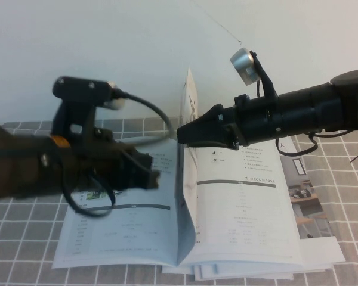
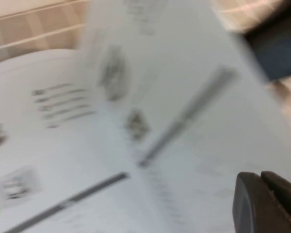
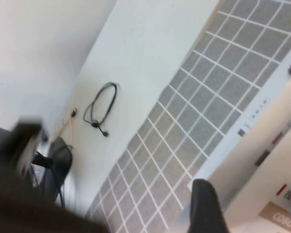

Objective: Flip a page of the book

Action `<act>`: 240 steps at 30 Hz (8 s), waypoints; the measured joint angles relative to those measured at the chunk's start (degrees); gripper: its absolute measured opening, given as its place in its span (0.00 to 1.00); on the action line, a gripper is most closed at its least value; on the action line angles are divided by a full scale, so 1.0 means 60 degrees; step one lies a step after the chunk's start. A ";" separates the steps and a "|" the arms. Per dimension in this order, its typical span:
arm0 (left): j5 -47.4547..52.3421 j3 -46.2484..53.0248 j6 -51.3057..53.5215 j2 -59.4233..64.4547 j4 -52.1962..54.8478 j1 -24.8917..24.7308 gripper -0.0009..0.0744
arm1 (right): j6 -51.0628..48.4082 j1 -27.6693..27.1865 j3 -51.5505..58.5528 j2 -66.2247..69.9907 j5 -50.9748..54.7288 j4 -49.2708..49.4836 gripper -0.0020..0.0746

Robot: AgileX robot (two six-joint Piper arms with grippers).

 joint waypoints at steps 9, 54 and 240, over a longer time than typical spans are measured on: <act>-0.0294 0.0668 0.0061 -0.0981 -0.0071 -0.2350 0.01 | -0.0018 0.0000 0.0000 0.0000 0.0169 0.0331 0.53; -0.3105 0.0668 -0.0062 0.1769 -0.0974 -0.2712 0.01 | -0.0037 0.0000 0.0000 0.0000 0.1659 0.0457 0.53; -0.1340 0.8766 -0.2672 -1.2372 0.5617 0.3167 0.01 | 0.7102 0.0459 0.9711 -1.6486 -0.2642 -1.2615 0.02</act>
